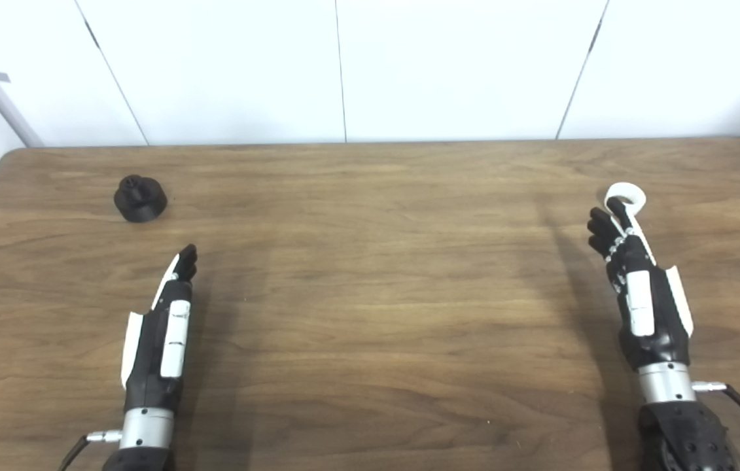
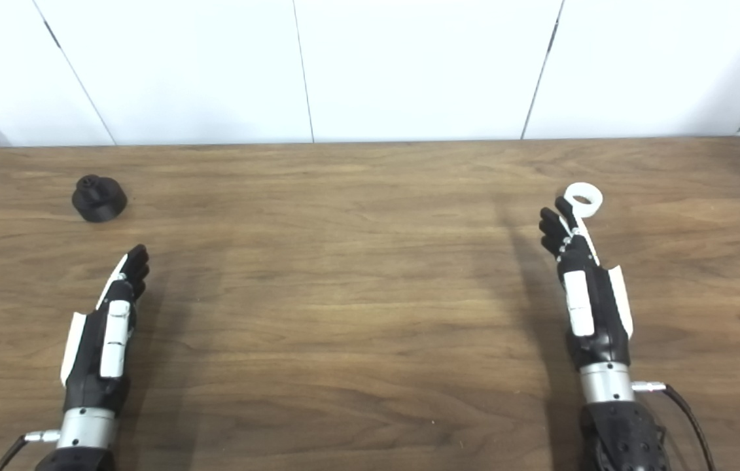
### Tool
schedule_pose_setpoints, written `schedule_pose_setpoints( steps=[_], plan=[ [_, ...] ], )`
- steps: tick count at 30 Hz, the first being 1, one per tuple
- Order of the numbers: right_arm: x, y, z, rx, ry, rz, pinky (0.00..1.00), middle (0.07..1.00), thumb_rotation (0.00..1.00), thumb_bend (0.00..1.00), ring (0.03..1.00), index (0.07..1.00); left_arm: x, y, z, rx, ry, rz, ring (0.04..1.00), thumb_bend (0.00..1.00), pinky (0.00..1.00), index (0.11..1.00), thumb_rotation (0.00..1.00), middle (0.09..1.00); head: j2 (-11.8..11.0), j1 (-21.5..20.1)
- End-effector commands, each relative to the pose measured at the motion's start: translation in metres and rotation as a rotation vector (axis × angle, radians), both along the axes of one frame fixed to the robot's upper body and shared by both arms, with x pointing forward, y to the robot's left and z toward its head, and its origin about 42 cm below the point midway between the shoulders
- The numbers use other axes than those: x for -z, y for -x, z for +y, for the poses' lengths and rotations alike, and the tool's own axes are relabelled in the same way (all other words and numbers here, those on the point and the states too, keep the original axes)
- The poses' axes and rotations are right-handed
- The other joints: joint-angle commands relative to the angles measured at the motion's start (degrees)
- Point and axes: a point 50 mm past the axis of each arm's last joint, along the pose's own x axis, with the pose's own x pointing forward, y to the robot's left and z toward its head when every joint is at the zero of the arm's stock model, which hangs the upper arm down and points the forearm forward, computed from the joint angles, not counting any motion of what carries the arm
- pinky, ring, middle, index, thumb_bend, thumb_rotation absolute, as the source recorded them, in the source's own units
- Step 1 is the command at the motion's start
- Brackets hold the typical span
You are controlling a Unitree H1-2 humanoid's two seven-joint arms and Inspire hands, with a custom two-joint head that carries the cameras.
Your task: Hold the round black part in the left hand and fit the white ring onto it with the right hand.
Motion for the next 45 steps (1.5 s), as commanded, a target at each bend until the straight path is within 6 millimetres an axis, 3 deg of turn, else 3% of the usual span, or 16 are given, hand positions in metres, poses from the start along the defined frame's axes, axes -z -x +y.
schedule_pose_setpoints(
  steps=[1, 10, 17, 21, 27, 30, 35, 45],
  plan=[
    [0.030, 0.019, -0.002, 0.021, -0.018, 0.110, 0.92, 0.910, 1.00, 0.59, 0.913, 0.945, 0.003, 0.013, -0.002, -0.008, 0.015, 0.011, 0.974, 0.50, 1.00, 0.955, 1.00, 0.964, 0.0, 0.1],
    [0.031, 0.021, -0.004, 0.023, -0.021, 0.114, 0.93, 0.912, 1.00, 0.61, 0.916, 0.943, 0.003, 0.014, -0.003, -0.003, 0.002, 0.011, 0.974, 0.49, 1.00, 0.958, 1.00, 0.966, -1.0, 2.1],
    [0.035, 0.026, -0.015, 0.020, 0.001, 0.123, 0.94, 0.915, 1.00, 0.58, 0.925, 0.951, 0.009, 0.019, -0.012, -0.010, -0.015, 0.022, 0.960, 0.55, 0.98, 0.940, 0.99, 0.947, -4.7, 8.7],
    [0.042, 0.027, -0.023, 0.021, 0.002, 0.128, 0.94, 0.914, 1.00, 0.62, 0.922, 0.949, 0.013, 0.021, -0.020, -0.011, -0.018, 0.040, 0.974, 0.55, 1.00, 0.944, 0.98, 0.955, -7.2, 11.7],
    [0.048, 0.028, -0.029, 0.017, -0.014, 0.136, 0.94, 0.920, 1.00, 0.63, 0.928, 0.955, 0.022, 0.021, -0.025, -0.005, -0.015, 0.039, 0.982, 0.59, 1.00, 0.945, 0.96, 0.958, -10.2, 14.1],
    [0.049, 0.027, -0.029, 0.009, -0.029, 0.132, 0.96, 0.934, 1.00, 0.59, 0.940, 0.966, 0.026, 0.021, -0.026, -0.002, -0.012, 0.041, 0.990, 0.61, 1.00, 0.948, 0.95, 0.962, -11.8, 14.8],
    [0.051, 0.027, -0.030, -0.004, -0.027, 0.128, 1.00, 0.960, 1.00, 0.54, 0.971, 0.986, 0.029, 0.021, -0.028, 0.001, -0.010, 0.035, 0.986, 0.60, 1.00, 0.946, 0.93, 0.960, -12.9, 14.9],
    [0.053, 0.028, -0.032, -0.004, -0.010, 0.122, 1.00, 0.962, 1.00, 0.53, 0.965, 0.988, 0.029, 0.022, -0.033, -0.006, 0.012, 0.046, 0.995, 0.59, 1.00, 0.958, 0.90, 0.966, -12.8, 14.6]
  ],
)
